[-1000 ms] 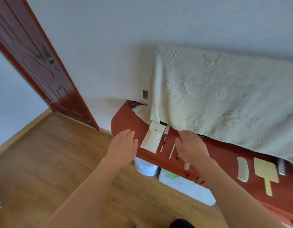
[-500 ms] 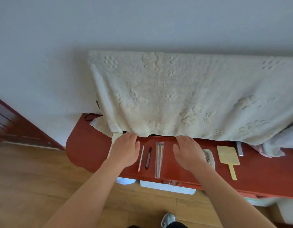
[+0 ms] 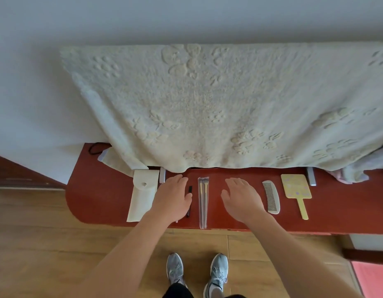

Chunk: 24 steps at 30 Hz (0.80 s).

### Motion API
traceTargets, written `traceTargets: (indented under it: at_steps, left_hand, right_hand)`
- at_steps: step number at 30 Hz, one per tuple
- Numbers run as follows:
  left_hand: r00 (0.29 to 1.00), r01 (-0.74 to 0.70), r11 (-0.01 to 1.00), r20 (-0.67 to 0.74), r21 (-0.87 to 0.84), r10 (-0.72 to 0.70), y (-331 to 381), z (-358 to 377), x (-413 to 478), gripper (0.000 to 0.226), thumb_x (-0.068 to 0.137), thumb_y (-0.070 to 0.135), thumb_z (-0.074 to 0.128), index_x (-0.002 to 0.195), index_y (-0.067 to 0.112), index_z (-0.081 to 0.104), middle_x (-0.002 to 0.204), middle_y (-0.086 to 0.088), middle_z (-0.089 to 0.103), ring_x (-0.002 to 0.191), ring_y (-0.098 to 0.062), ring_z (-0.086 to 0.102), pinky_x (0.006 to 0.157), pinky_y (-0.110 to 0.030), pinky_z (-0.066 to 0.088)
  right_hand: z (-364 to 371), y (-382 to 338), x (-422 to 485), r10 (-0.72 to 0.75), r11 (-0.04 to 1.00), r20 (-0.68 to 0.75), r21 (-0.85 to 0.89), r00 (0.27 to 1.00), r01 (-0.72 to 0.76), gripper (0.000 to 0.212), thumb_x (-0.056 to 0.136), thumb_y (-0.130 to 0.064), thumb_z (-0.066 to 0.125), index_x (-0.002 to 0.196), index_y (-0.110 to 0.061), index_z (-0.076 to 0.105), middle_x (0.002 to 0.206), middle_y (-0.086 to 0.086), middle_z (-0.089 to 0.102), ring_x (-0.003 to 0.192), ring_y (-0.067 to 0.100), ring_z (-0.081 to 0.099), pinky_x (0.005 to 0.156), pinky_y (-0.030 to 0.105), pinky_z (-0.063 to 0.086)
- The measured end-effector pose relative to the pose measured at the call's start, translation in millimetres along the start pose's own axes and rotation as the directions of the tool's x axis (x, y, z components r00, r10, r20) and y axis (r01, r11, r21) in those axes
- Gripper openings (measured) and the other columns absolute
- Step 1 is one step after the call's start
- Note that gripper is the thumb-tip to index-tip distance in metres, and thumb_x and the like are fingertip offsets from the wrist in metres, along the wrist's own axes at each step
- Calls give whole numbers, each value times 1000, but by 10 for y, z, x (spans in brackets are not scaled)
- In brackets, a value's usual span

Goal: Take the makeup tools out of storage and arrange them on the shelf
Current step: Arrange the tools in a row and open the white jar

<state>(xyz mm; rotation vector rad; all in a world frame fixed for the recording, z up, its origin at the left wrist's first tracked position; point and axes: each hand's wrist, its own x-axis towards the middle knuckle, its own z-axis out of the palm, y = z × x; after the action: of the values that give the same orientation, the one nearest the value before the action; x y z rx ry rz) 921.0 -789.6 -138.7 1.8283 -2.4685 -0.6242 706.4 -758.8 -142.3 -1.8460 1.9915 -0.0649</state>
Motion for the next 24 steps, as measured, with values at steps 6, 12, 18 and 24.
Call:
traceTargets:
  at_steps: [6, 12, 18, 24]
  left_hand:
    - [1000, -20, 1000, -1, -22, 20, -28, 307, 157, 47, 96, 39, 57, 139, 21, 52, 132, 4, 57, 120, -17, 52, 99, -36, 48]
    - [998, 58, 990, -18, -129, -61, 11, 602, 291, 38, 93, 38, 63, 128, 23, 63, 112, 6, 68, 105, -12, 62, 87, -31, 55]
    - [997, 73, 990, -29, -121, -77, 53, 792, 379, 34, 91, 40, 65, 120, 24, 68, 100, 7, 70, 97, -11, 60, 73, -24, 49]
    - [996, 86, 992, -16, -97, -88, 49, 907, 434, 32, 90, 43, 66, 115, 24, 71, 94, 8, 71, 91, -11, 60, 73, -27, 55]
  right_hand:
    - [279, -20, 111, 71, 997, 58, 37, 996, -74, 46, 95, -34, 42, 136, -17, 48, 136, 1, 52, 124, 22, 45, 101, 37, 42]
    - [586, -12, 254, 119, 986, 77, 106, 990, -127, 43, 95, -38, 45, 134, -20, 51, 128, -1, 57, 116, 19, 51, 96, 34, 47]
    - [789, -4, 339, 111, 986, 77, 120, 991, -120, 39, 94, -40, 47, 126, -19, 56, 117, -1, 59, 106, 18, 54, 86, 34, 51]
    - [908, -2, 391, 118, 979, 60, 161, 991, -127, 36, 93, -41, 51, 122, -21, 59, 104, -4, 61, 93, 15, 58, 76, 31, 53]
